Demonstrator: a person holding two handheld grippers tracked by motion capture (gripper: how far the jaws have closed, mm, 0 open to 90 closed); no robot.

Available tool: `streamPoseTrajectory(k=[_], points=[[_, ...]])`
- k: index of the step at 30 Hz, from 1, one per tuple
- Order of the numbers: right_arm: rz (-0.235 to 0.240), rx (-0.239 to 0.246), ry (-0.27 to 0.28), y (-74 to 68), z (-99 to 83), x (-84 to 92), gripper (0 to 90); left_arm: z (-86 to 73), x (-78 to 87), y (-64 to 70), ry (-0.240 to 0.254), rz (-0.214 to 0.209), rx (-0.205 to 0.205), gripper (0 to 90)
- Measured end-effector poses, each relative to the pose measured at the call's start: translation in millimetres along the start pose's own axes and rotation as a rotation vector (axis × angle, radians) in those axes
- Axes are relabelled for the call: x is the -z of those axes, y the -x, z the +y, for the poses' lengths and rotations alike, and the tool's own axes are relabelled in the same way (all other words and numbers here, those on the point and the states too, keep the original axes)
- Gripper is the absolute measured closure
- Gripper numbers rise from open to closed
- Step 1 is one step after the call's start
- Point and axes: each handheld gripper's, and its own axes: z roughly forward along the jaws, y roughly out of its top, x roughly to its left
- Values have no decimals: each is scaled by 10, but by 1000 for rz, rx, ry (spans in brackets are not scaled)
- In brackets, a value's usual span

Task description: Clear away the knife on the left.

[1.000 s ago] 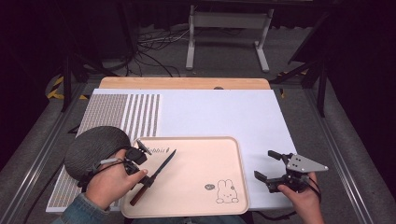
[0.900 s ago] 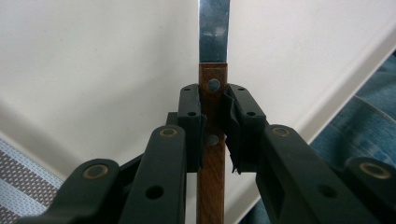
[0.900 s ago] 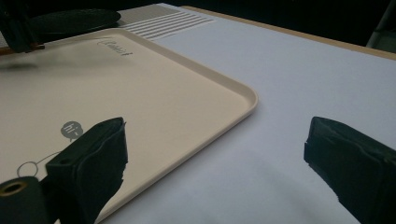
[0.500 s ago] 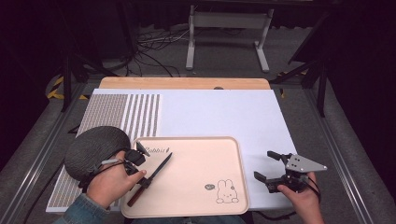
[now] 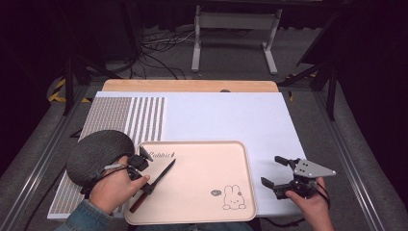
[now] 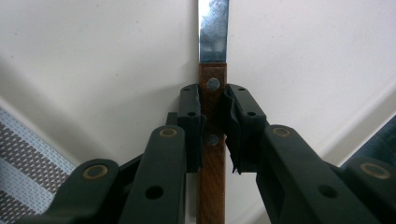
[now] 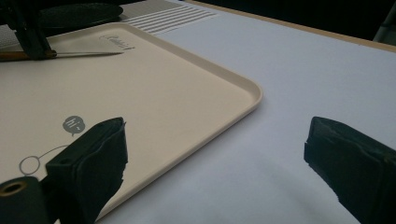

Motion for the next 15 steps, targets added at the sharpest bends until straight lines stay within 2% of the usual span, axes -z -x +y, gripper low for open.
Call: streamPoseTrajectory(k=[4, 6, 7, 8, 9, 13, 15], points=[[-1, 1, 2, 2, 2, 1, 65, -8, 4, 6, 5, 6, -10, 772], [0, 1, 2, 1, 1, 2, 65, -12, 16, 17, 12, -1, -19, 731], [0, 1, 2, 2, 1, 2, 65, -12, 16, 17, 12, -1, -19, 681], [0, 0, 2, 2, 1, 1, 64, -19, 31, 29, 32, -10, -25, 586], [3, -1, -1, 1, 1, 1, 63, -19, 43, 30, 37, -9, -34, 543], [4, 2, -1, -2, 1, -2, 63, -23, 70, 47, 64, 24, -58, 432], [3, 2, 1, 0, 1, -1, 63, -24, 89, 61, 87, 45, -96, 356]])
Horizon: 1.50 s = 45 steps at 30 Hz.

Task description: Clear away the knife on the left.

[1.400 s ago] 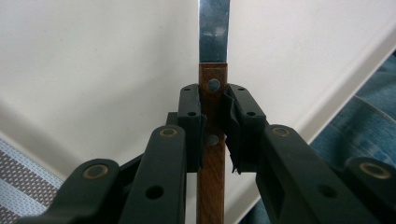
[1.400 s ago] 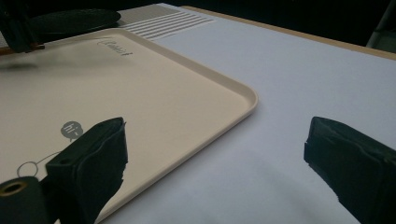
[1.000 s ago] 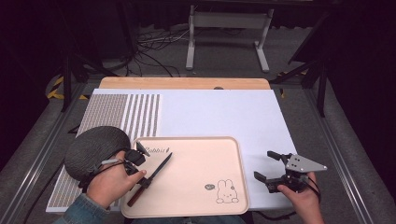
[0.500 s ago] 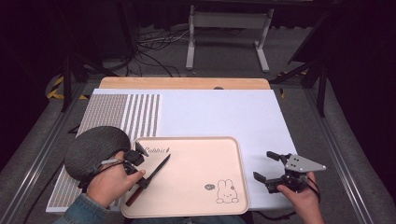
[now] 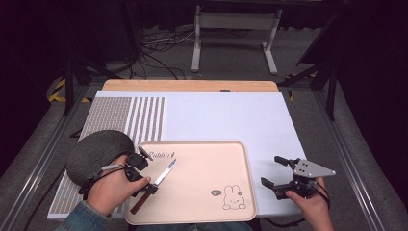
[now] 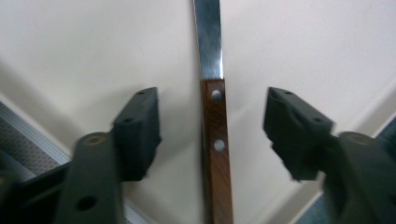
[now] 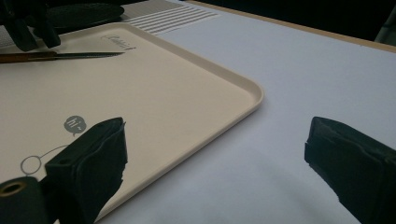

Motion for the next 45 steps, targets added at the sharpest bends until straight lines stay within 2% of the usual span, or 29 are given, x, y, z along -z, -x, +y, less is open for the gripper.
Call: streamPoseTrajectory(k=[2, 3, 4, 5, 7, 9, 10, 11, 13, 15, 17, 18, 19, 20, 21, 22, 23, 24, 25, 29, 30, 31, 32, 33, 34, 36, 38, 41, 45], points=[[-1, -1, 0, 2, -1, 0, 62, 0, 9, 10, 7, 7, -15, 317], [-2, 0, 0, 2, -1, -1, 62, 2, 23, 26, 34, 23, -62, 274], [-2, 0, 0, 2, -1, -1, 62, 2, 23, 26, 34, 23, -62, 239], [-2, 1, 0, 2, -1, -2, 61, 4, 37, 49, 52, 35, -89, 239], [-1, 1, 3, -1, -1, -3, 61, 12, 52, 66, 84, 70, -135, 157], [0, 0, 3, 0, -1, -2, 60, 24, 82, 82, 116, 87, -182, 184], [0, -1, 3, 0, 0, -1, 60, 24, 82, 82, 116, 87, -182, 180], [0, -1, 3, 0, 0, -1, 60, 30, 96, 89, 152, 88, -219, 180], [0, 0, 1, 0, 0, -1, 60, 34, 119, 107, 190, 81, -281, 207], [0, -1, 0, 1, -1, -2, 60, 51, 121, 138, 220, 73, -369, 246], [0, -2, 2, 2, -1, -4, 60, 63, 117, 168, 246, 58, -427, 274], [1, -2, 2, 1, -1, -3, 60, 73, 102, 183, 282, 46, -468, 282], [2, -2, 1, 1, -2, -3, 60, 84, 82, 181, 323, 28, -485, 287], [2, -4, 0, 1, -2, -4, 60, 91, 65, 183, 335, 5, -493, 296], [2, -6, -1, 1, -1, -3, 60, 102, 43, 187, 338, -24, -526, 343], [2, -5, 0, 1, -1, -2, 60, 102, 43, 187, 338, -24, -526, 390], [2, -5, 0, 1, -1, 0, 60, 115, 20, 206, 318, -19, -570, 417], [3, -5, 0, 3, -1, 1, 60, 115, 20, 206, 318, -19, -570, 453], [3, -5, 0, 3, -1, 1, 60, 129, 5, 216, 291, -11, -601, 453], [5, -6, -1, 4, -3, 2, 60, 141, -56, 230, 249, -11, -654, 608], [10, -7, -1, 4, -4, 4, 60, 139, -85, 226, 229, -20, -660, 682], [10, -7, -1, 4, -4, 4, 60, 139, -85, 226, 229, -20, -660, 719], [8, -5, -1, 5, -3, 5, 60, 138, -102, 217, 215, -29, -663, 719], [9, -7, -1, 5, -3, 9, 61, 135, -119, 208, 200, -34, -669, 772], [8, -9, 0, 4, -2, 11, 60, 129, -127, 204, 183, -30, -672, 835], [8, -8, -1, 5, -3, 11, 61, 120, -145, 196, 153, -21, -683, 893], [10, -9, -3, 6, -4, 6, 60, 118, -158, 193, 126, -13, -702, 900], [11, -5, -8, 3, -3, 0, 60, 114, -169, 188, 80, 12, -701, 900], [12, -5, -7, 2, -4, 2, 61, 118, -187, 177, 51, 17, -700, 900]])
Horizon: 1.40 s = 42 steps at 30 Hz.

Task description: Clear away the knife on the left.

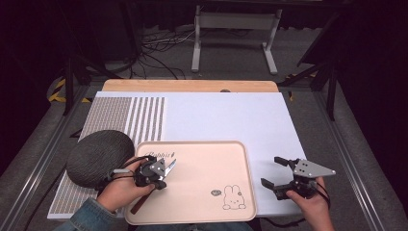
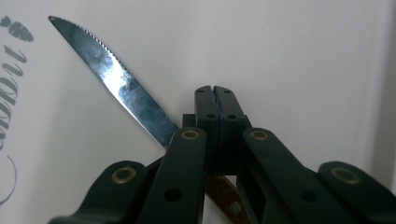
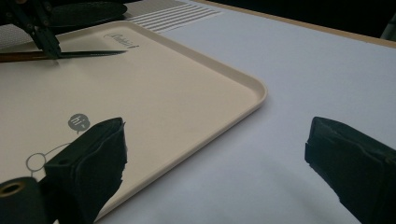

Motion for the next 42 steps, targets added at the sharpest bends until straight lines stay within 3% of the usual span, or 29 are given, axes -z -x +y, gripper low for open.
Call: streamPoseTrajectory(k=[7, 26, 42], points=[[2, 1, -2, 0, -2, -1, 61, -16, -13, -20, -30, 7, 9, 900], [7, 0, -13, -2, -7, -9, 61, -151, 15, -149, 19, 31, 87, 900], [12, 1, -21, -7, -11, -21, 62, -261, 55, -192, 30, 42, 123, 900]])
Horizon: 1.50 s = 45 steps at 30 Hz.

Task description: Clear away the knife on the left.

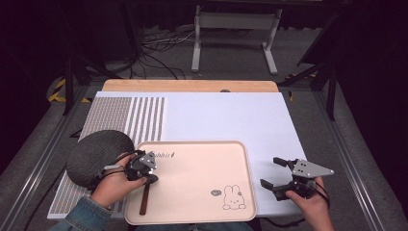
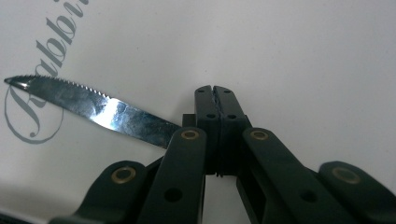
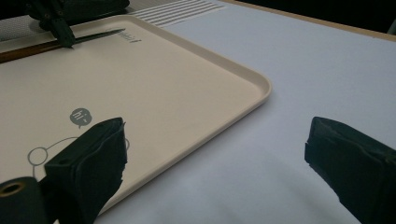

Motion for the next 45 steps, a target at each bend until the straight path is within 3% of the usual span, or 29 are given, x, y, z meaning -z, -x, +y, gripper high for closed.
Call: streamPoseTrajectory(k=[14, 40, 45], points=[[4, -3, -6, -2, 0, -10, 62, -73, 32, 68, -13, 13, -24, 900], [11, -1, -11, -6, -6, -26, 62, -183, 80, 79, -16, 6, 5, 897], [10, -1, -12, -4, -6, -29, 62, -178, 88, 84, -6, 20, 13, 835]])
